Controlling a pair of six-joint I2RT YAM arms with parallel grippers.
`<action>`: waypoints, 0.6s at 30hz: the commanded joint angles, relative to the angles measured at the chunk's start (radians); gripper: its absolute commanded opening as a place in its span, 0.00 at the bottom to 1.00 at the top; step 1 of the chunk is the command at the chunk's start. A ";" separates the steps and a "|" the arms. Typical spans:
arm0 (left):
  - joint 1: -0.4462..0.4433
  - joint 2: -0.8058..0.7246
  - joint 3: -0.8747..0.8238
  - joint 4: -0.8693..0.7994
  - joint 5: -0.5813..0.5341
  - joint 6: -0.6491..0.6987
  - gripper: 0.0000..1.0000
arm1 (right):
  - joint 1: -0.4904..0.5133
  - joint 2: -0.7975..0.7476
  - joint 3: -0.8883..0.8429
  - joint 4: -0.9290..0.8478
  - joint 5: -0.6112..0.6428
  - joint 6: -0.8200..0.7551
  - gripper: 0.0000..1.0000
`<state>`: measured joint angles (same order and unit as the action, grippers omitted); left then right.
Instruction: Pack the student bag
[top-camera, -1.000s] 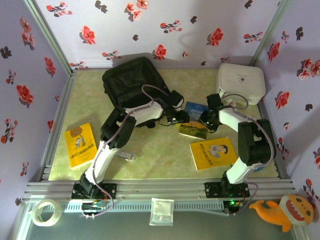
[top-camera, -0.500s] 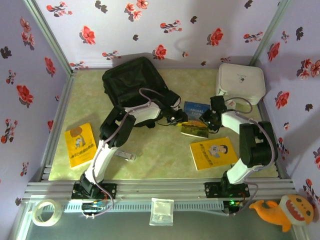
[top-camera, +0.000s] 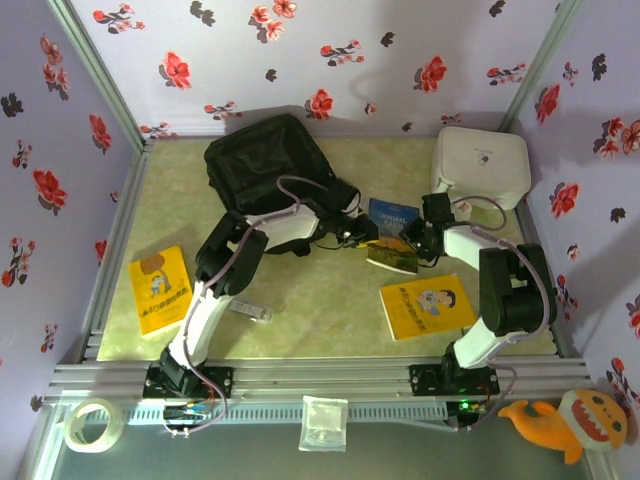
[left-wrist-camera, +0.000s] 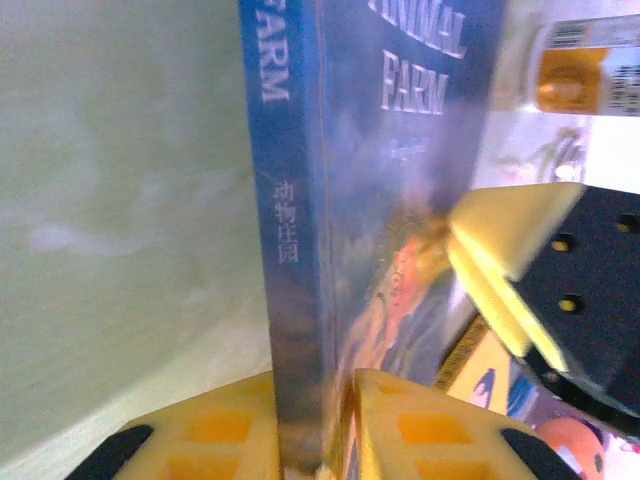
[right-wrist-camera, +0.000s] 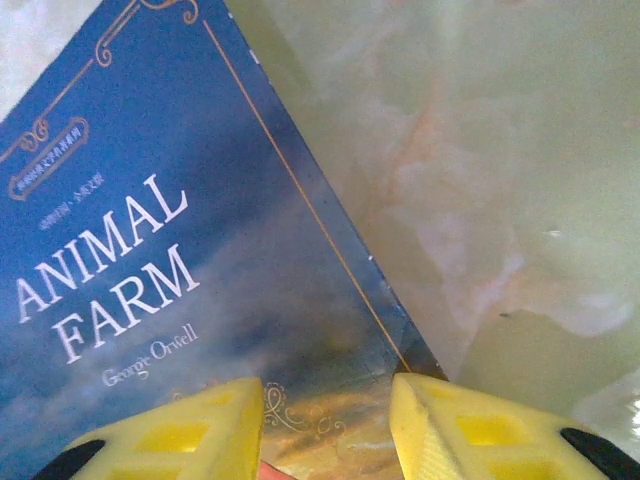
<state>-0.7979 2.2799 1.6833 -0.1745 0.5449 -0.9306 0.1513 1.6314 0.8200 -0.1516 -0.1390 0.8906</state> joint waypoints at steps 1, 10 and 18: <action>-0.048 -0.019 0.052 0.080 0.081 -0.001 0.22 | 0.024 0.095 -0.066 -0.001 -0.136 0.052 0.40; -0.043 -0.066 0.056 0.000 -0.006 0.060 0.04 | 0.022 0.038 -0.064 -0.030 -0.078 0.032 0.41; 0.006 -0.310 -0.091 -0.023 -0.158 0.189 0.00 | 0.022 -0.133 -0.087 0.136 -0.156 0.059 0.56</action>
<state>-0.8154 2.1345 1.6173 -0.2188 0.4698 -0.8463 0.1696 1.5555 0.7601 -0.0704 -0.2256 0.9253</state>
